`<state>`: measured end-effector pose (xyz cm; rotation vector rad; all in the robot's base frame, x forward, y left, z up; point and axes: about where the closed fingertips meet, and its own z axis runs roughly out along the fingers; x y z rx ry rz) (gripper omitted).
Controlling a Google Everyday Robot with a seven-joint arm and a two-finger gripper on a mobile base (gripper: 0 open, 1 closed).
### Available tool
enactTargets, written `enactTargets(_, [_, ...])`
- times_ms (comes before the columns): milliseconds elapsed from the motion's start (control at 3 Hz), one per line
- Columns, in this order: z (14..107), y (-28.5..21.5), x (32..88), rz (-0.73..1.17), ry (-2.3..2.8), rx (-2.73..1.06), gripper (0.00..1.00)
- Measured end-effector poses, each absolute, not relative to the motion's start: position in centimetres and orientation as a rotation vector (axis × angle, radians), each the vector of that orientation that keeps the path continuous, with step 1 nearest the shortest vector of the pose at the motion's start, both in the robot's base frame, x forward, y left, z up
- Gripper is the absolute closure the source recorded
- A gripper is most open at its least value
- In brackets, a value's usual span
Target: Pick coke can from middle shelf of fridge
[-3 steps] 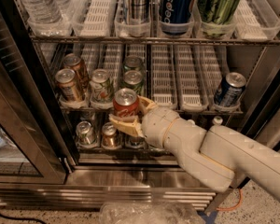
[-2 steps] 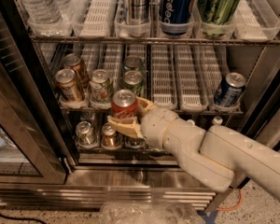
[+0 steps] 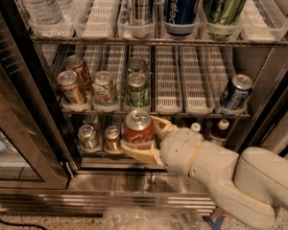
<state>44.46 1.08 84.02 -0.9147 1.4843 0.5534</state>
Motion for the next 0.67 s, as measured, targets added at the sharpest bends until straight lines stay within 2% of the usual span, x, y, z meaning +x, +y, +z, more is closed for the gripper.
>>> enactTargets(333, [87.87,1.59,39.79,0.569,1.454,-0.919,1.00])
enactTargets(667, [88.00,1.62,39.69,0.569,1.451,-0.920,1.00])
